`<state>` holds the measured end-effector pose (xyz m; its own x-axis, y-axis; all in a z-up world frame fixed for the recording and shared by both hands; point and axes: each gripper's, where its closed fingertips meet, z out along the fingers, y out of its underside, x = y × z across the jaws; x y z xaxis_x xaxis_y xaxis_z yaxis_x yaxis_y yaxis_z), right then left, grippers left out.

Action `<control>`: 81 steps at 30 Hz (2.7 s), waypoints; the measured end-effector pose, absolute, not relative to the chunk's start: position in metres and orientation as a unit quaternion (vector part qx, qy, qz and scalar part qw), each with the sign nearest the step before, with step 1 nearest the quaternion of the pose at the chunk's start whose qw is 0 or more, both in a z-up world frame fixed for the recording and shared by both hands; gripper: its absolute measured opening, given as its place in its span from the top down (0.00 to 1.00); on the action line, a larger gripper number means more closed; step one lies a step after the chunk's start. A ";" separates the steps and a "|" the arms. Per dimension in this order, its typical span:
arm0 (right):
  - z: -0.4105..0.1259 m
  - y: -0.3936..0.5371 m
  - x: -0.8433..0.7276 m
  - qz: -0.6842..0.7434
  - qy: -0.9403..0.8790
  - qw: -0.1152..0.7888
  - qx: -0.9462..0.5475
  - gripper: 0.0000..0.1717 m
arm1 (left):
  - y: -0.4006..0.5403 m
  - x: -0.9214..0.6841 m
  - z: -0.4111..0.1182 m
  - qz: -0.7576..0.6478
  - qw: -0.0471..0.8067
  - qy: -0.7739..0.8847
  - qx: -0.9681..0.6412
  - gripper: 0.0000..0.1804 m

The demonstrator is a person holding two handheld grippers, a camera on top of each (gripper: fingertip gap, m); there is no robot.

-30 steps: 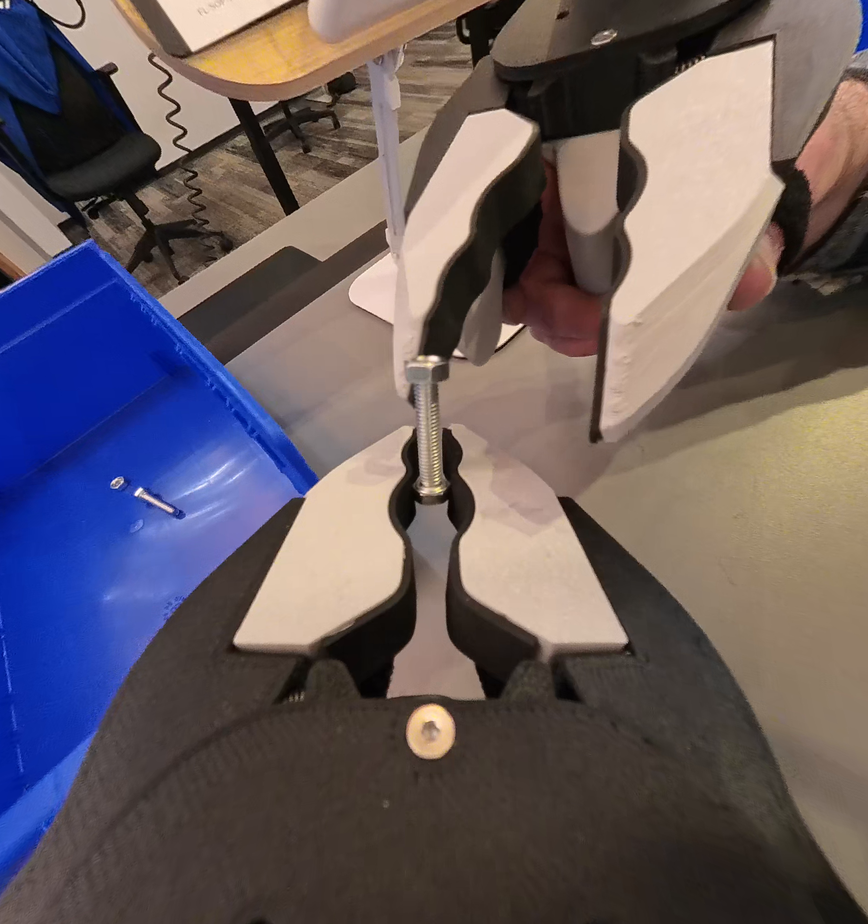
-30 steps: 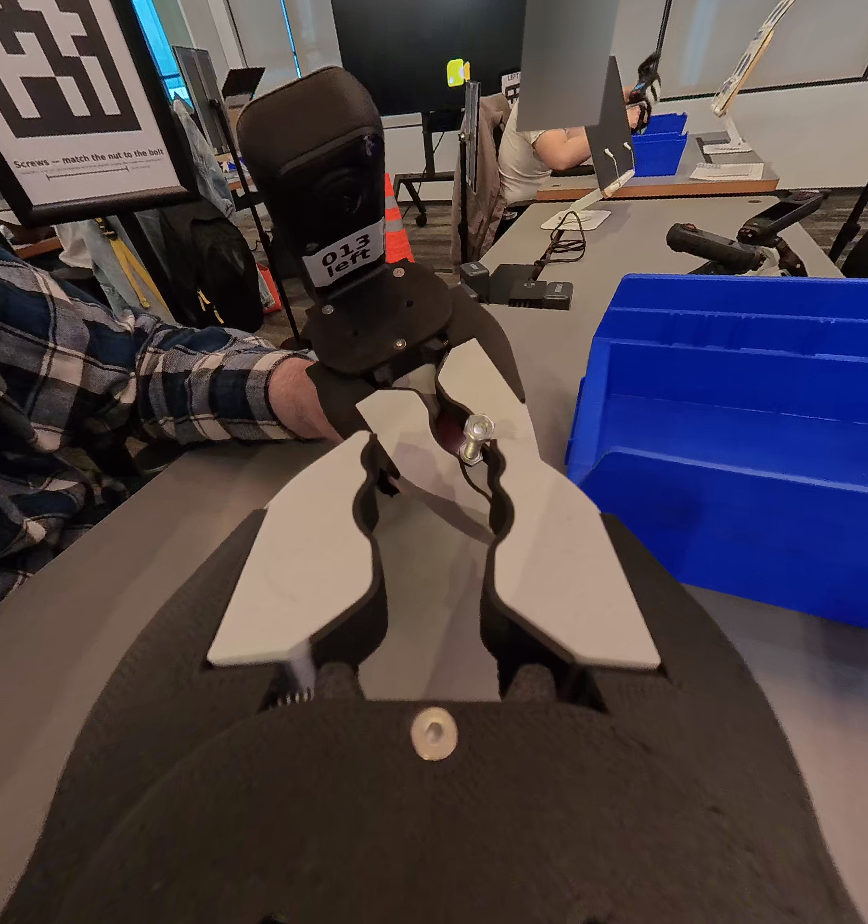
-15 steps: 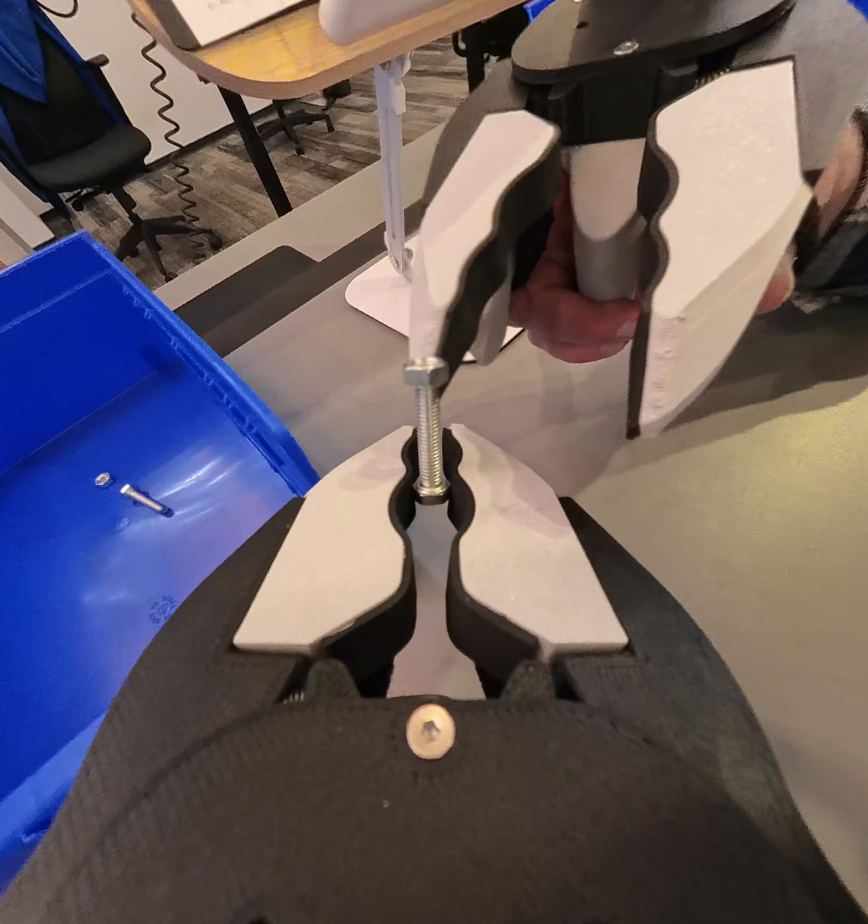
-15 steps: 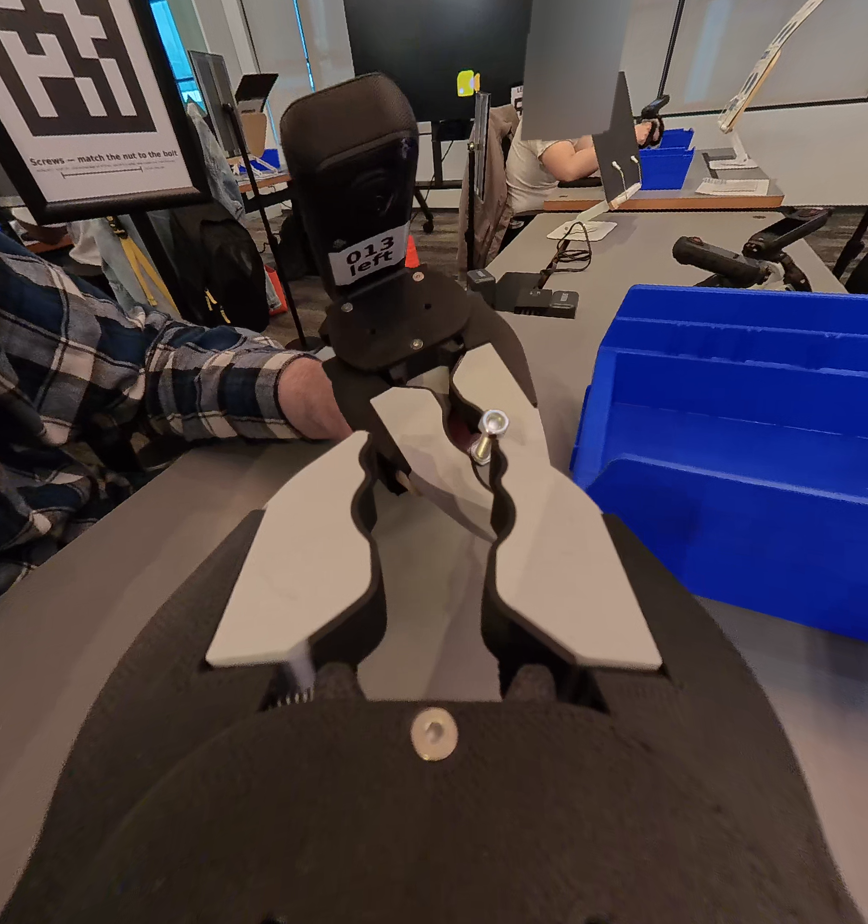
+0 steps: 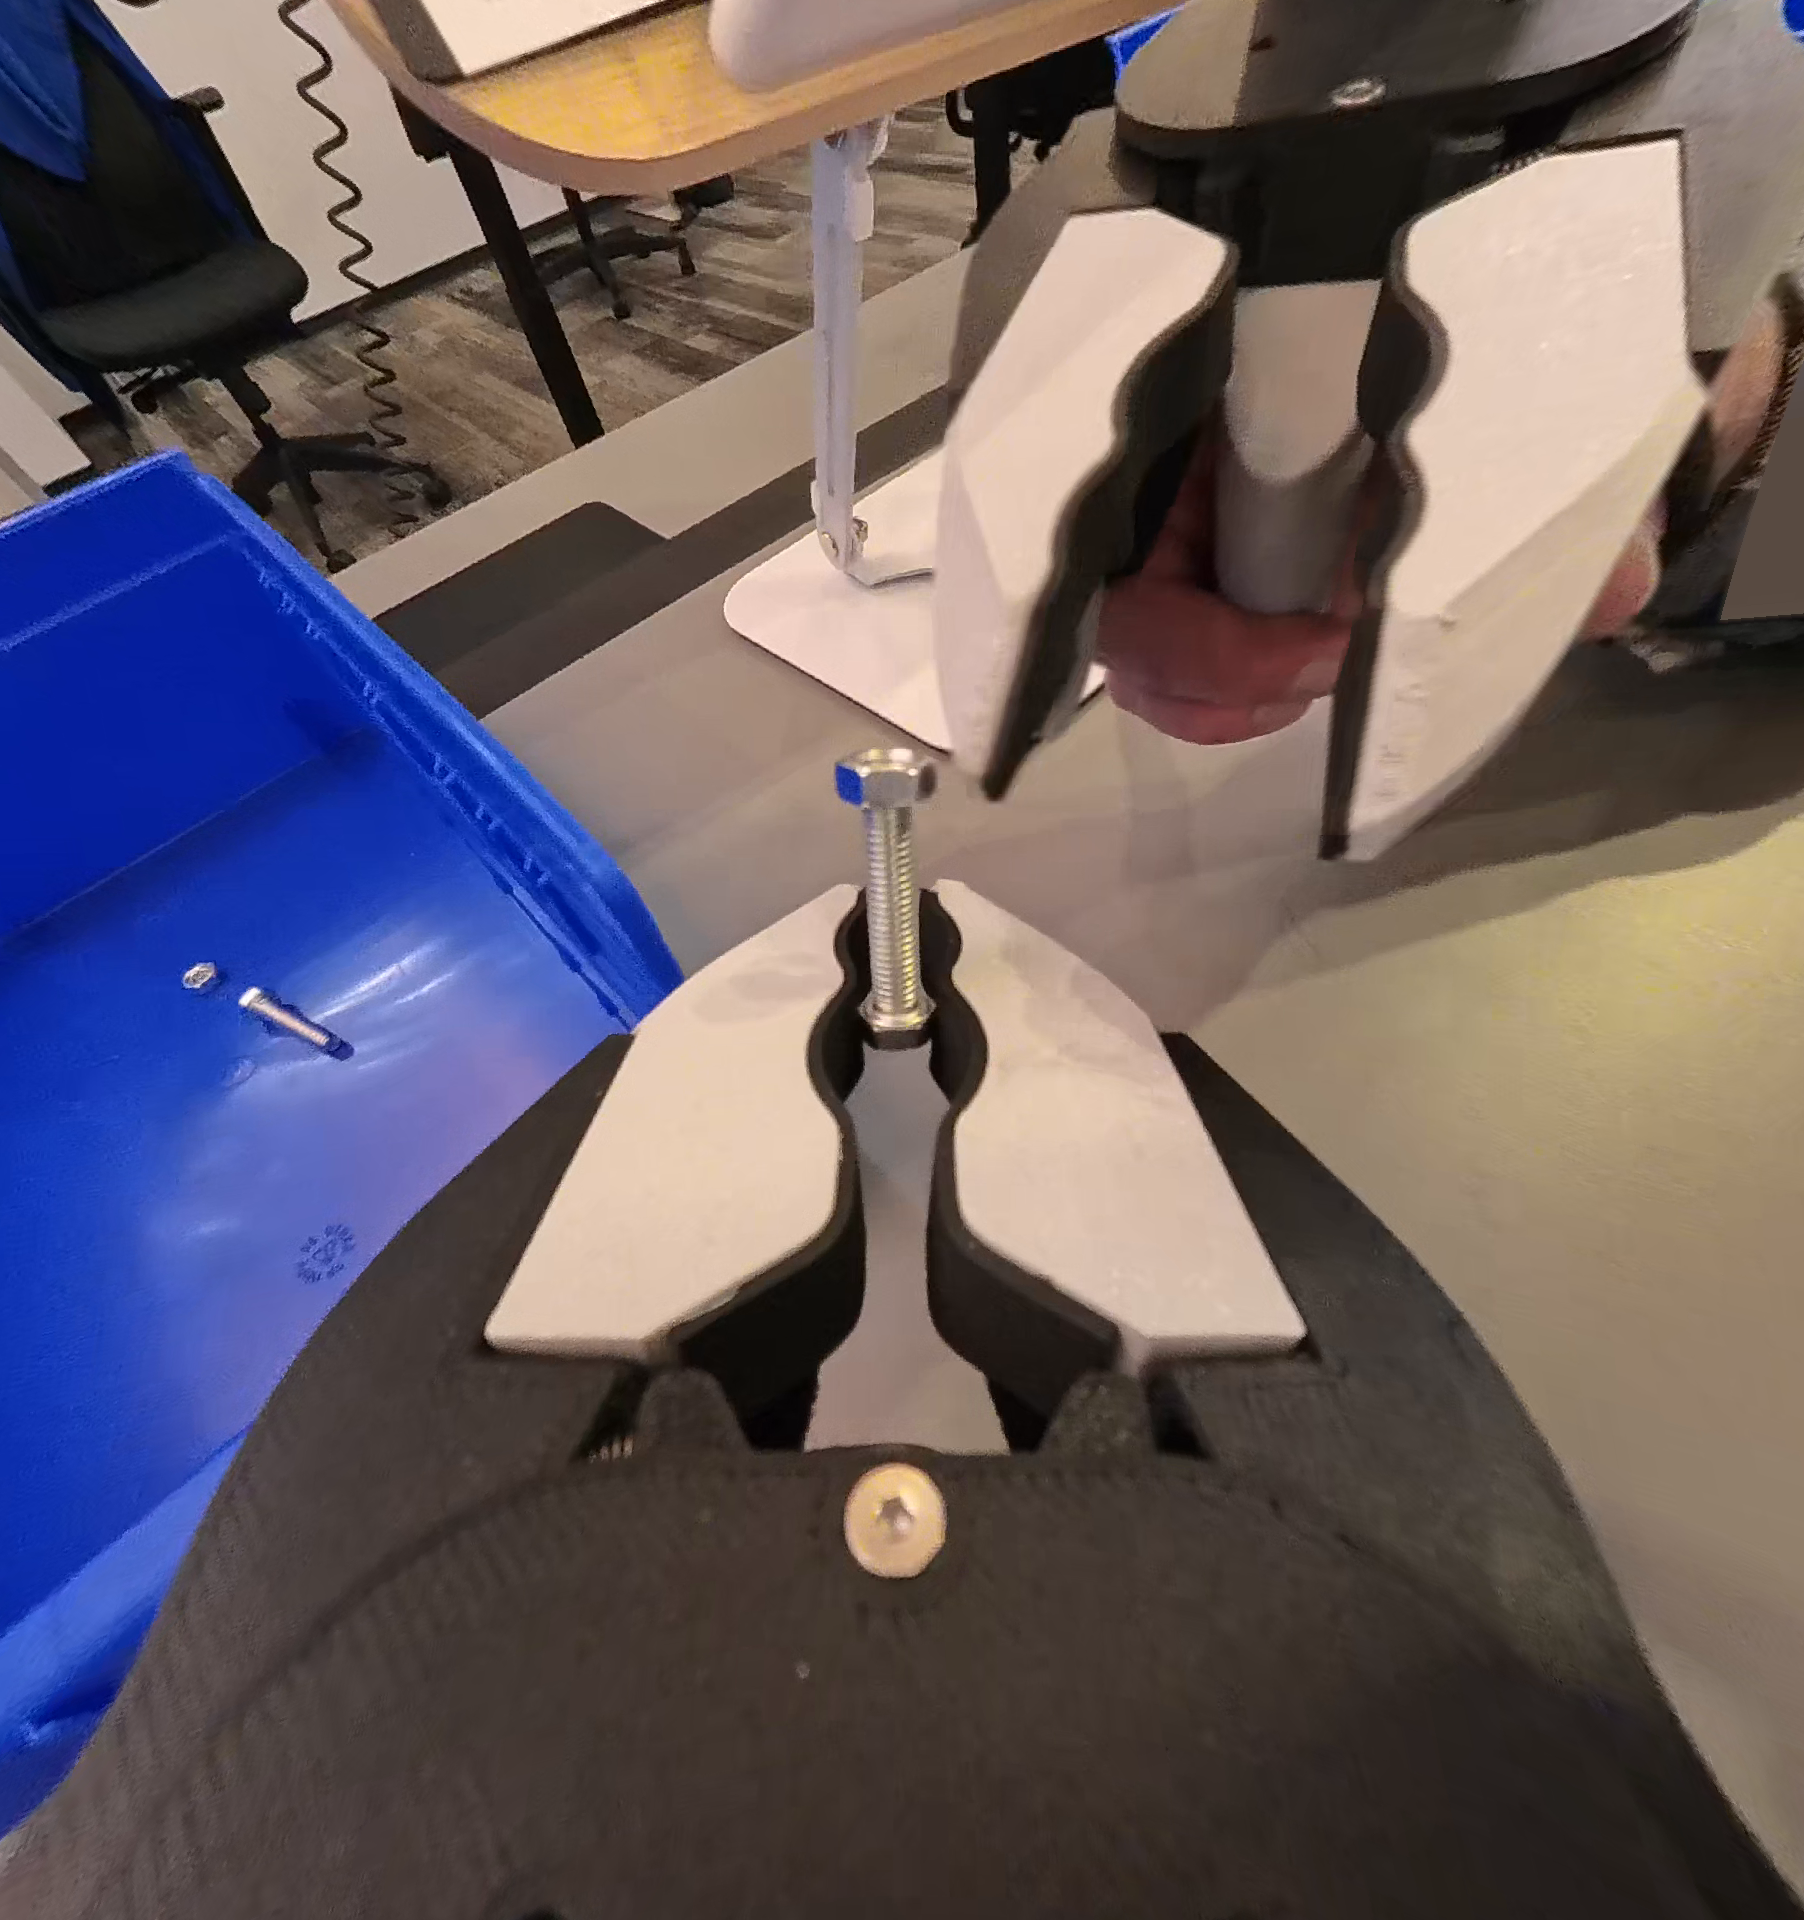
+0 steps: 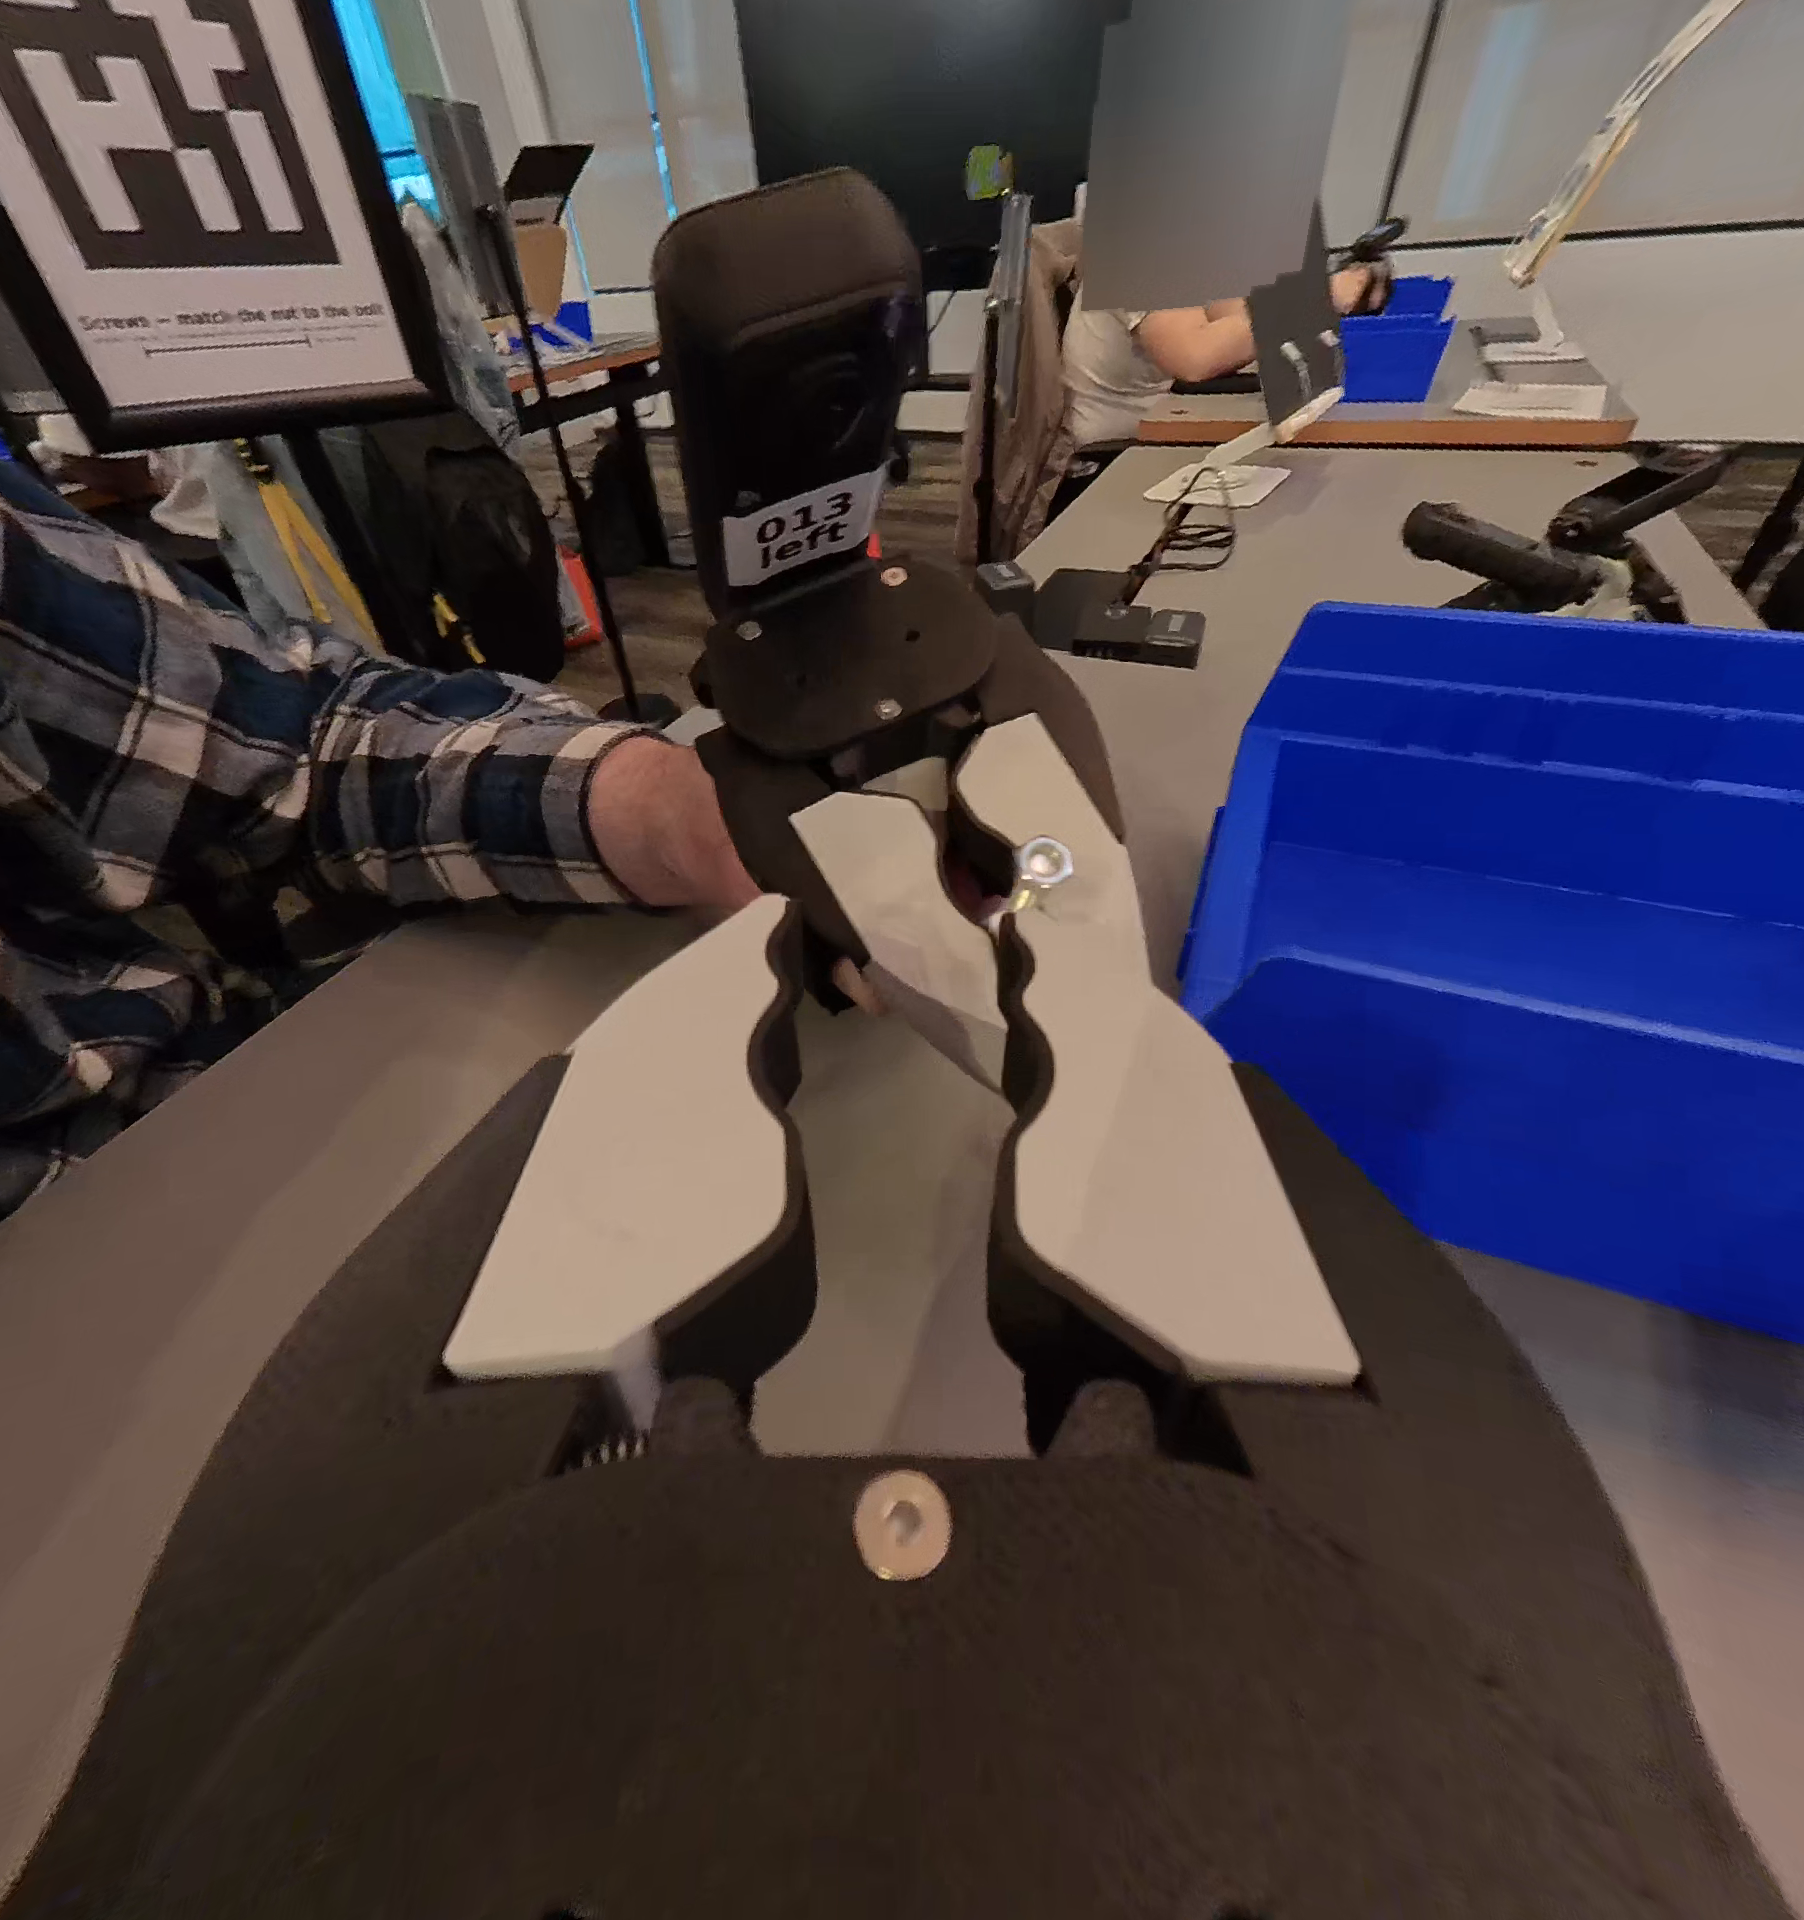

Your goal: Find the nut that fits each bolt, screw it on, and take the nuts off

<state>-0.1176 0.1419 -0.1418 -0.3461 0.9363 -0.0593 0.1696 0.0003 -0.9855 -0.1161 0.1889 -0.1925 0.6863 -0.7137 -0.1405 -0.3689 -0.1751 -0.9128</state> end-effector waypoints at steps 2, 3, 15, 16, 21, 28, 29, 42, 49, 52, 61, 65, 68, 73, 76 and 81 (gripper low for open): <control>-0.139 0.148 -0.119 0.544 -0.599 0.367 -0.459 0.72 | 0.188 -0.114 -0.193 -0.164 0.528 0.366 -0.748 0.96; -0.138 0.150 -0.120 0.543 -0.594 0.372 -0.462 0.68 | 0.187 -0.112 -0.194 -0.164 0.526 0.371 -0.747 0.96; -0.138 0.142 -0.118 0.546 -0.611 0.363 -0.444 0.75 | 0.188 -0.115 -0.191 -0.185 0.531 0.354 -0.747 0.96; -0.137 0.145 -0.118 0.545 -0.604 0.370 -0.448 0.71 | 0.188 -0.114 -0.191 -0.184 0.531 0.356 -0.747 0.96; -0.137 0.143 -0.125 0.550 -0.593 0.376 -0.451 0.58 | 0.184 -0.105 -0.194 -0.186 0.525 0.373 -0.742 0.96; -0.136 0.132 -0.119 0.560 -0.613 0.362 -0.424 0.76 | 0.187 -0.109 -0.189 -0.201 0.533 0.351 -0.743 0.96; -0.135 0.132 -0.117 0.564 -0.611 0.363 -0.420 0.77 | 0.187 -0.111 -0.188 -0.207 0.532 0.346 -0.744 0.96; -0.136 0.135 -0.125 0.556 -0.599 0.378 -0.434 0.63 | 0.186 -0.105 -0.190 -0.216 0.530 0.350 -0.742 0.96; -0.122 0.143 -0.120 0.567 -0.577 0.407 -0.424 0.63 | 0.187 -0.107 -0.186 -0.232 0.532 0.339 -0.740 0.96; -0.125 0.144 -0.126 0.571 -0.571 0.401 -0.434 0.57 | 0.185 -0.102 -0.187 -0.235 0.531 0.344 -0.737 0.96; -0.120 0.124 -0.117 0.589 -0.595 0.389 -0.384 0.80 | 0.188 -0.109 -0.181 -0.248 0.539 0.318 -0.739 0.96; -0.117 0.140 -0.122 0.580 -0.568 0.415 -0.411 0.65 | 0.188 -0.109 -0.180 -0.251 0.540 0.319 -0.738 0.96; -0.124 0.145 -0.132 0.570 -0.567 0.407 -0.435 0.56 | 0.185 -0.103 -0.181 -0.251 0.537 0.335 -0.733 0.96; -0.133 0.132 -0.143 0.571 -0.585 0.384 -0.429 0.58 | 0.186 -0.104 -0.182 -0.249 0.537 0.330 -0.735 0.96; -0.131 0.132 -0.140 0.572 -0.585 0.389 -0.424 0.61 | 0.187 -0.108 -0.179 -0.252 0.541 0.320 -0.736 0.96; -0.121 0.134 -0.129 0.598 -0.577 0.390 -0.397 0.75 | 0.189 -0.114 -0.178 -0.260 0.543 0.308 -0.737 0.96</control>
